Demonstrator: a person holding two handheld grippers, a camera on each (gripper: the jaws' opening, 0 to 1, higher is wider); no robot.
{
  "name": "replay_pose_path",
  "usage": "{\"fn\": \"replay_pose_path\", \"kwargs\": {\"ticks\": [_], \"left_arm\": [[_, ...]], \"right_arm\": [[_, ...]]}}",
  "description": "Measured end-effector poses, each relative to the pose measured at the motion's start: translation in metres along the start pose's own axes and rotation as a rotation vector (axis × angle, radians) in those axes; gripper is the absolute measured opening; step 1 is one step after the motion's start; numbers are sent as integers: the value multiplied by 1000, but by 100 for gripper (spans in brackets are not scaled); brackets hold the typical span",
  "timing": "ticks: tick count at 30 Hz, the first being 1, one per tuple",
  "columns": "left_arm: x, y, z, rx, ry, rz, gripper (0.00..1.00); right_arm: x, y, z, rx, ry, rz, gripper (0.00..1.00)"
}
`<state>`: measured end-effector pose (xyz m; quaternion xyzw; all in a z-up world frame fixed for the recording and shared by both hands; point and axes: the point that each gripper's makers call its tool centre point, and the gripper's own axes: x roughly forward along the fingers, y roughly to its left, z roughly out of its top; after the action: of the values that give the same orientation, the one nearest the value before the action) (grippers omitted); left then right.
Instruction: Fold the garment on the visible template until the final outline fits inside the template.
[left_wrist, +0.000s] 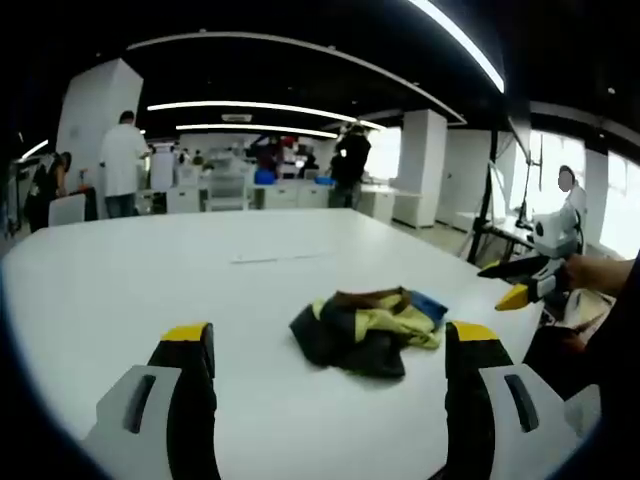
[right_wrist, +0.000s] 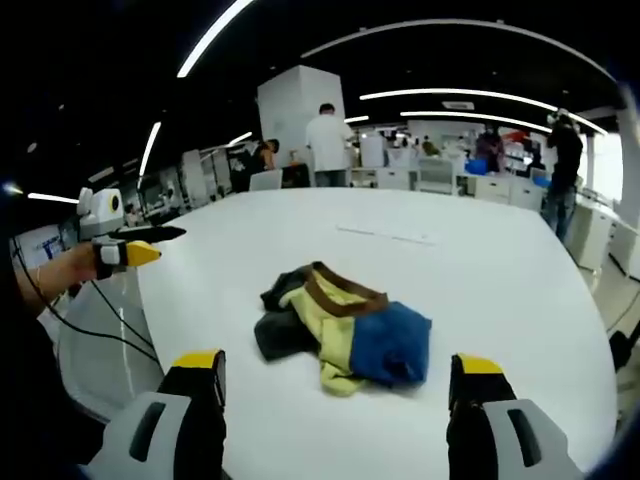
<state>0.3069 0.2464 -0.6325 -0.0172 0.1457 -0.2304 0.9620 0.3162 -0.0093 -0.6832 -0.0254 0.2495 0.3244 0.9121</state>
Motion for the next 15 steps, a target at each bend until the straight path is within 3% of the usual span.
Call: {"fn": "replay_pose_path", "kwargs": {"ticks": [15], "left_arm": [[1, -2, 3, -11, -8, -12, 92]], "right_arm": [[-5, 1, 0, 6, -13, -8, 99]]}}
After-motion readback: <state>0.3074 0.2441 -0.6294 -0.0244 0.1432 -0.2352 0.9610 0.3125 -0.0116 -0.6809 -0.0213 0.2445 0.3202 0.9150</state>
